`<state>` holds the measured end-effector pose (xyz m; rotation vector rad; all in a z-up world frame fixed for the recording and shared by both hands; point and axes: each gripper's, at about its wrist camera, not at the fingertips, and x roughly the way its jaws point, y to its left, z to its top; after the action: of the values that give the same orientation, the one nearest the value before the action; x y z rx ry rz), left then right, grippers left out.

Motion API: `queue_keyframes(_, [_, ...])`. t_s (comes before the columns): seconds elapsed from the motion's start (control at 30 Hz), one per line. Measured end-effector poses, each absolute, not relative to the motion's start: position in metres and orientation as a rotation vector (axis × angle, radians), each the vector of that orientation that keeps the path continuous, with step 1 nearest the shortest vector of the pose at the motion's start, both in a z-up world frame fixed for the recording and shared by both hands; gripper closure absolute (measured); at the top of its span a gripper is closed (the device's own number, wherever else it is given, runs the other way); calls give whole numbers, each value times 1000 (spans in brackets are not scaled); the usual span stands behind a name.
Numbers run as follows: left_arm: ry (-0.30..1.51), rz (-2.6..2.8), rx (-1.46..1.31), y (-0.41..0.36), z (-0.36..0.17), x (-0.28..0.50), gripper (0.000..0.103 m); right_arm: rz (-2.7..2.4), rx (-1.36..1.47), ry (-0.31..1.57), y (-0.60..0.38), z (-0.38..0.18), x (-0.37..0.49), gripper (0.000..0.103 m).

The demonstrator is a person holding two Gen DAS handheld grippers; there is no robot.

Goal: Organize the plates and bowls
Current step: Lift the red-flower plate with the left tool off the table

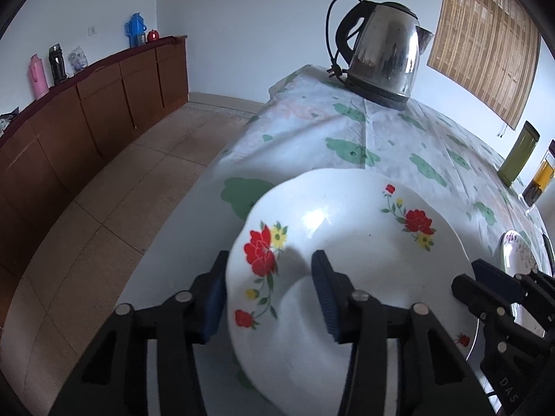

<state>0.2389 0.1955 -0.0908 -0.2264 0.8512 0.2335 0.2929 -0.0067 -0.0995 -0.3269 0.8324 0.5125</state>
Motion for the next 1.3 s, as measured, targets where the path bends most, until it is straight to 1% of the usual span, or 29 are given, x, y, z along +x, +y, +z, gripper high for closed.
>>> queue_keyframes(0.1, [841,234,-248,199,-90,237,70,511,-305,827,-9,-100,292,77])
queue_keyframes(0.27, [824,242,-264,203,-89,234,70,512,-286,818,-11,-101,289,77])
queue_keyframes(0.3, [821,250,-268,204,-89,233,66,512,-290,813,-11,-101,288,77])
queue_keyframes(0.37, [807,262,-272,207,-88,231,65,509,-289,806,-11,-101,287,77])
queue_keyframes(0.43, [797,285,-271,210,-86,228,57,509,-288,800,-12,-102,286,77])
queue_keyframes(0.47, [795,289,-265,211,-85,227,57,510,-286,798,-12,-102,286,77])
queue_keyframes(0.5, [794,286,-263,211,-85,227,60,511,-283,795,-12,-102,286,77])
queue_keyframes(0.57, [794,264,-246,207,-85,227,70,511,-282,790,-13,-102,285,78])
queue_keyframes(0.6, [797,250,-233,204,-85,228,78,511,-282,787,-13,-102,285,78])
queue_keyframes(0.63, [799,249,-216,201,-85,228,79,512,-284,787,-13,-102,284,78])
queue_keyframes(0.73, [796,245,-224,202,-84,228,80,508,-272,784,-14,-102,283,79])
queue_keyframes(0.87, [793,255,-212,200,-83,228,81,484,-305,751,-11,-100,278,85])
queue_keyframes(0.97, [787,258,-212,199,-82,227,81,480,-315,737,-11,-99,275,87])
queue_keyframes(1.0, [786,251,-208,197,-83,228,81,495,-308,723,-10,-97,272,96])
queue_keyframes(1.03, [789,239,-200,194,-83,228,81,550,-285,724,-9,-95,269,102])
queue_keyframes(1.1, [794,231,-176,189,-83,229,81,589,-313,755,3,-98,262,102])
queue_keyframes(1.17, [797,225,-198,193,-83,229,81,571,-372,721,12,-100,253,102])
queue_keyframes(1.3, [797,227,-197,193,-83,229,81,570,-270,713,-4,-90,261,102])
